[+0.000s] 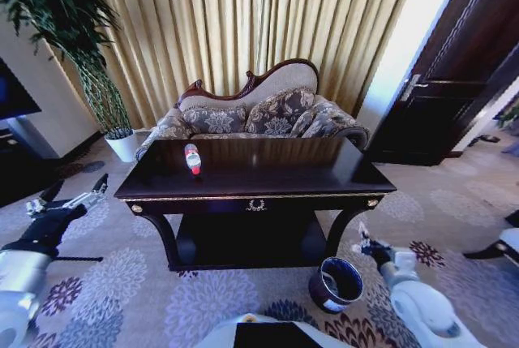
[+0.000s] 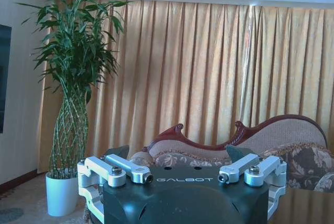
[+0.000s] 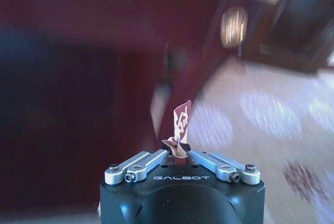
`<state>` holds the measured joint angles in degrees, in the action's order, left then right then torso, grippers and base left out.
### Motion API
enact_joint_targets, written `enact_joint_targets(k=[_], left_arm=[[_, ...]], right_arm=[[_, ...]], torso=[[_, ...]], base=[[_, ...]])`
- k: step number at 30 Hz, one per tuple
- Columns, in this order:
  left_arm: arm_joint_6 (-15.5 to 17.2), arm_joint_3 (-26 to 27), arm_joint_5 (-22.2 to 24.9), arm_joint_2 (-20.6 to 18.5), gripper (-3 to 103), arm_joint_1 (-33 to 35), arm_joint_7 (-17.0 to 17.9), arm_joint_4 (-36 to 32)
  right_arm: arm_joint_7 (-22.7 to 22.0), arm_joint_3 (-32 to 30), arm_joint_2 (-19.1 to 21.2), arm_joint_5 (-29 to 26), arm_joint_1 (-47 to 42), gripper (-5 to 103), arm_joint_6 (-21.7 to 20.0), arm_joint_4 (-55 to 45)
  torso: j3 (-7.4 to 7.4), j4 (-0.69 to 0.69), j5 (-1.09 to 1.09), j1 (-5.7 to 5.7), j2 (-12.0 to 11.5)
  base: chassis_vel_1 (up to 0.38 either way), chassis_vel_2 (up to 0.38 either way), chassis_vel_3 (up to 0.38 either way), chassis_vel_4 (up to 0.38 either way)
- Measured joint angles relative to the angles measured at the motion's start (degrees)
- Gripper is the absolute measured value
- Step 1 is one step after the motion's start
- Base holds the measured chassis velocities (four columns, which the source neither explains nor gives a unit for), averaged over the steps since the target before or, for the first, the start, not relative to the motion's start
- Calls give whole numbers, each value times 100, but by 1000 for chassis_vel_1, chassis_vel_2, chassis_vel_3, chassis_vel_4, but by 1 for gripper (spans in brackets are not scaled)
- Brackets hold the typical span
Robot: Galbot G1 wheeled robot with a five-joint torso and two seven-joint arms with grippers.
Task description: Move to the front of the table and place the trash on the table into the trash bin.
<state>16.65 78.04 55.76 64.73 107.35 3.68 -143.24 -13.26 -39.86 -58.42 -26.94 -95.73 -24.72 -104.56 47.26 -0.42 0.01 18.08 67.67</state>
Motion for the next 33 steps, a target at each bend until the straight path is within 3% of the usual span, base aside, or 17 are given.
enact_joint_targets(k=[7, 11, 21, 26, 27, 31, 33], left_arm=[[-2, 22, -18, -12, 100, 35, 12, 0], [-2, -15, -129, 15, 100, 89, 27, 0], [-2, -29, -179, 25, 100, 163, 28, 0], [-5, -29, -184, 25, 100, 169, 27, 0], [-5, -29, -184, 25, 100, 169, 27, 0], [-6, -29, -185, 36, 100, 168, 27, 0], [-6, -29, -184, 41, 100, 169, 28, 0]], right_arm=[[-10, 359, 26, 201, 578, 0, -34, 1374], [21, 429, -7, 240, 918, 0, 166, 2135], [125, 469, -87, 247, 1235, -3, 371, 2468], [129, 477, -152, 336, 1274, 17, 380, 2545], [129, 477, -152, 336, 1274, 17, 380, 2545], [128, 475, -166, 349, 1275, 38, 404, 2553], [128, 475, -166, 349, 1274, 44, 405, 2541]], torso=[[0, 0, 0, 0, 0], [0, -1, 0, 0, 0], [0, 0, -1, 0, 0], [0, -1, -1, 0, 0], [0, -1, -1, 0, 0], [0, 0, -1, 0, 0], [0, 0, -1, 0, 0]], base=[[0, 0, 0, 0], [0, 0, 0, 0], [0, 0, 0, 0], [0, 0, 0, 0], [0, 0, 0, 0], [0, 0, 0, 0], [0, 0, 0, 0]])
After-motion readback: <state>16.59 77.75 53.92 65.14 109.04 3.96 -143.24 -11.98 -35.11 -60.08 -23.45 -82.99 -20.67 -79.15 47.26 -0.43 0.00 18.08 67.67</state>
